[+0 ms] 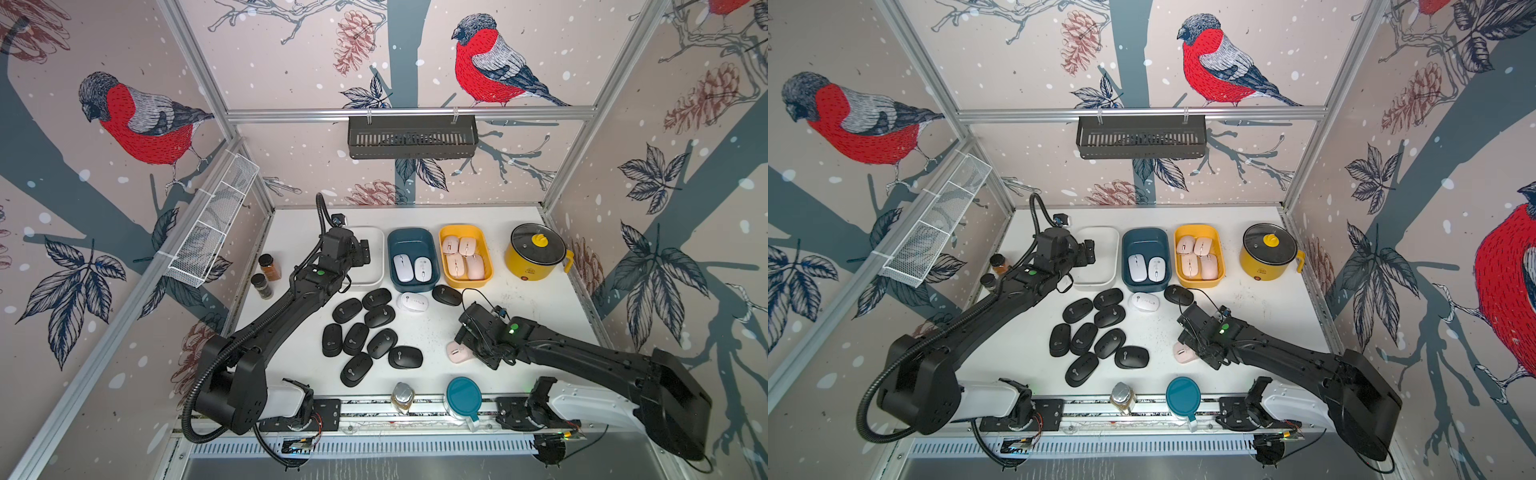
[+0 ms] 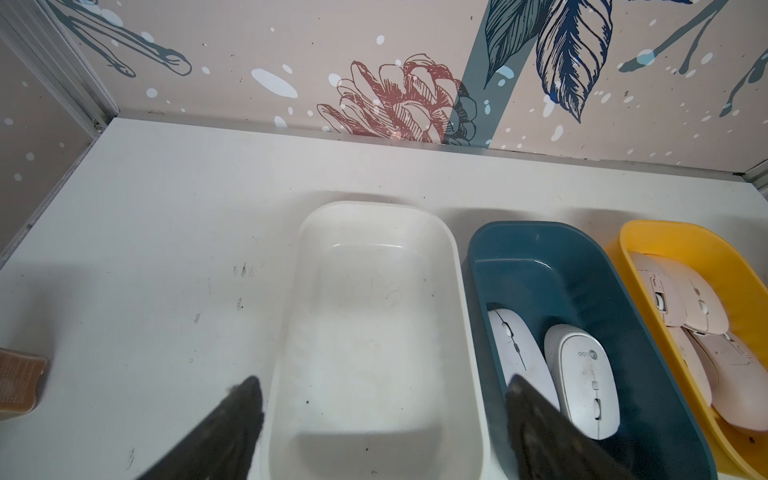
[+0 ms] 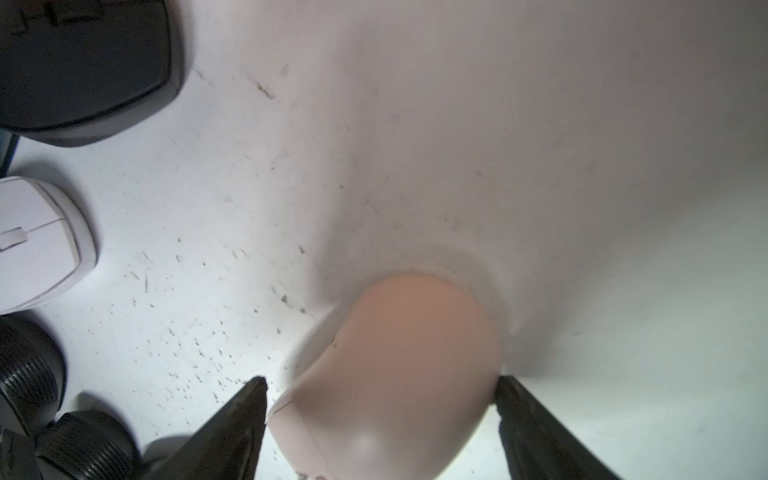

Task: Place the mice by color into the storage box
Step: Pick up the mouse from the center of the board.

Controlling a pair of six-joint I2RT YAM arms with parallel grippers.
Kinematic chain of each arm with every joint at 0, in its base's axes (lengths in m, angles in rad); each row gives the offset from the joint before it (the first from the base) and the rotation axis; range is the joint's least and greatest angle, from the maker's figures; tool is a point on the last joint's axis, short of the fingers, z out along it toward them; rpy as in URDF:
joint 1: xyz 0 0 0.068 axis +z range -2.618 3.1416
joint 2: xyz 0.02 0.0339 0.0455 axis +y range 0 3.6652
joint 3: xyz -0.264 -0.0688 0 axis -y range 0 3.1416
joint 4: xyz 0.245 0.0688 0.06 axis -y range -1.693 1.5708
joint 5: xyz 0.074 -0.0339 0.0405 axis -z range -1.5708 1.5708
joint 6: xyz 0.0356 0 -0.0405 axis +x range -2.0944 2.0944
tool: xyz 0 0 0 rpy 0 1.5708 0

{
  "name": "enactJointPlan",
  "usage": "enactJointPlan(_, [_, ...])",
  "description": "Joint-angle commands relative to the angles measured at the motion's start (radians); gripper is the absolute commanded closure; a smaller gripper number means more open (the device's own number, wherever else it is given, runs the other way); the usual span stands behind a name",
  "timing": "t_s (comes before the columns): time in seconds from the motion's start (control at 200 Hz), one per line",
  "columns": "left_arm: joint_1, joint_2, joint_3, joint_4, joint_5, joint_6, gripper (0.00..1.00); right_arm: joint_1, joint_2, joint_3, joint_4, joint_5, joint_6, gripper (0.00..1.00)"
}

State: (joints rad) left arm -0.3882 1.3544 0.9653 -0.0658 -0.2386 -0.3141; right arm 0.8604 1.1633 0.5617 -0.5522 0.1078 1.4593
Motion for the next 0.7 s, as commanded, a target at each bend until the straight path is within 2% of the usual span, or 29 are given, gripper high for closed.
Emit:
enactJointPlan(0.0, [0.002,-0.002,0.008,0.008,-0.017,0.002,0.10,-0.014,0.060,0.047,0.025,-0.016,-0.086,0.14])
enactJointPlan(0.31, [0.002,-0.016,0.004,0.007,-0.027,0.008,0.10,0.029,0.236,0.171,-0.016,-0.007,-0.177,0.14])
enactJointPlan(0.575, [0.001,-0.021,0.003,0.008,-0.006,-0.002,0.10,0.106,0.357,0.235,-0.055,0.006,-0.177,0.15])
enactJointPlan(0.695, [0.002,-0.024,0.003,0.008,-0.007,-0.003,0.10,0.115,0.386,0.258,-0.059,0.005,-0.191,0.19])
